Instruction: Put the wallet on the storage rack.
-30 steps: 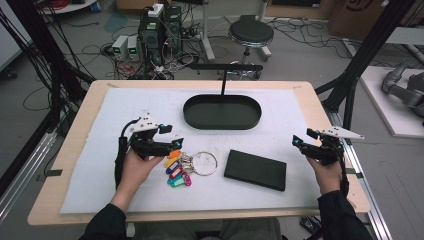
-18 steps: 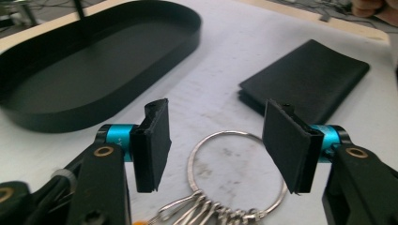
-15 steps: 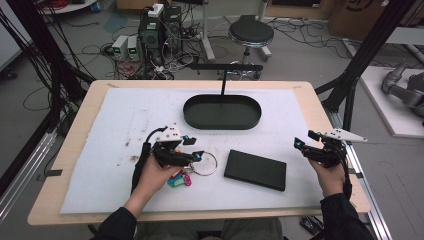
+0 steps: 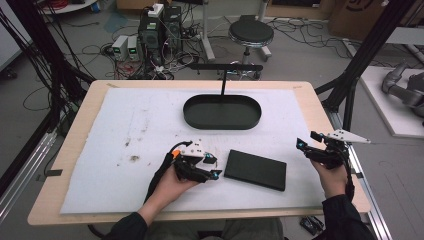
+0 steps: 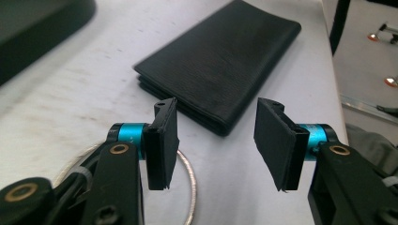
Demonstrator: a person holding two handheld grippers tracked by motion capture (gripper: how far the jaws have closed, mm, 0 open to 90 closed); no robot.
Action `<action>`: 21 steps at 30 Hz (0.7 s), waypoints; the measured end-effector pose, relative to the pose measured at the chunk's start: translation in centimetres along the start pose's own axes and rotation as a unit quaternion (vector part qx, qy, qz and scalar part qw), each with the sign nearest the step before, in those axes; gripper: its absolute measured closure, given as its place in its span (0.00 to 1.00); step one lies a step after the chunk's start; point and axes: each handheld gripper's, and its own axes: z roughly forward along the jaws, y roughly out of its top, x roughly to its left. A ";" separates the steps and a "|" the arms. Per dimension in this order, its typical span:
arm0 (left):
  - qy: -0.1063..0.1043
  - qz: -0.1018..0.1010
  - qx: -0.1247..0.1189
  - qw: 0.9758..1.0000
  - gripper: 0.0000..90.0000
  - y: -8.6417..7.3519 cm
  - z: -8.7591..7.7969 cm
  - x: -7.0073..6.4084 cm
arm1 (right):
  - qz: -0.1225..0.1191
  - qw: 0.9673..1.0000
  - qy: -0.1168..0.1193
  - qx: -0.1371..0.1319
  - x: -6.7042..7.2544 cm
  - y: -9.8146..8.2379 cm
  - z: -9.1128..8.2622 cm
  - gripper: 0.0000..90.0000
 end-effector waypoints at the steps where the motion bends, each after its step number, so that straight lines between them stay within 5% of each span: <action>1: 0.002 0.014 0.008 1.000 0.58 -0.1 0.6 -0.4 | 0.004 1.000 -0.001 0.001 0.0 0.0 -0.1 0.35; 6: 0.009 0.052 0.010 0.999 0.58 0.1 1.5 -1.0 | 0.004 1.000 -0.001 0.000 -0.1 -0.1 -0.2 0.35; 11: 0.030 0.134 0.017 0.990 0.60 0.6 3.1 -1.9 | 0.004 1.000 -0.001 0.001 0.0 -0.2 -0.5 0.35; 13: 0.030 0.140 0.019 0.990 0.61 0.6 3.3 -1.9 | 0.005 1.000 -0.002 0.001 0.0 -0.3 -0.6 0.35; 15: 0.037 0.162 0.030 0.986 0.61 0.7 3.9 -2.2 | 0.007 1.000 -0.002 0.001 -0.1 -0.3 -0.7 0.35; 18: 0.042 0.173 0.040 0.983 0.63 0.7 4.2 -2.2 | 0.007 1.000 -0.002 0.000 -0.2 -0.4 -0.8 0.35; 19: 0.052 0.187 0.046 0.980 0.66 0.6 4.3 -2.3 | 0.008 1.000 -0.002 0.001 -0.3 -0.4 -0.9 0.35; 21: 0.052 0.191 0.049 0.979 0.69 0.6 4.3 -2.3 | 0.008 1.000 -0.001 0.001 -0.3 -0.4 -0.8 0.35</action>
